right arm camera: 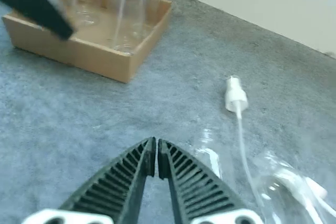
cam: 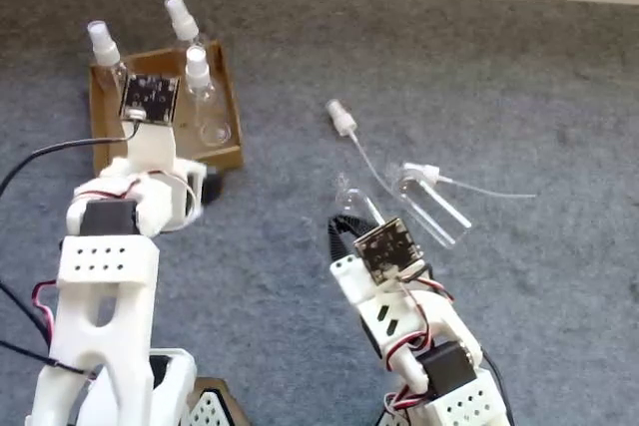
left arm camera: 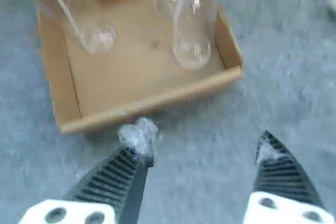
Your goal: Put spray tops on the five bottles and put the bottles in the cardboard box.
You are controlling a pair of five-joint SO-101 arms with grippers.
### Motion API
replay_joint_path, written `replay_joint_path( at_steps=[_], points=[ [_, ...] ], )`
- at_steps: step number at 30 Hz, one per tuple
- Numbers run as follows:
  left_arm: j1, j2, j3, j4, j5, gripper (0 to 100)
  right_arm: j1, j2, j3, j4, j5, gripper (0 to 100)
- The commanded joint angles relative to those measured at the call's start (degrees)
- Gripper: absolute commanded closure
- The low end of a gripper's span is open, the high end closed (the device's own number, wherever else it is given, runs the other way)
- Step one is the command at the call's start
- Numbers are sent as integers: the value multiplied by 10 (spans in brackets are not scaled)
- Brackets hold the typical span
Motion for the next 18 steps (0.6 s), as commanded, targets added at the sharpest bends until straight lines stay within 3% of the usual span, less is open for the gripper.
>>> replay_joint_path(
  at_steps=[1,9,12,18],
  points=[
    [54,-32,-75,146,-9,737,91,-8,73,-15,8,993],
    [211,-30,-102,207,18,737,256,-8,68,46,6,993],
    [245,-30,-109,206,67,737,313,-8,68,47,7,993],
    [280,30,-141,206,98,737,441,-8,70,47,8,993]
  ],
)
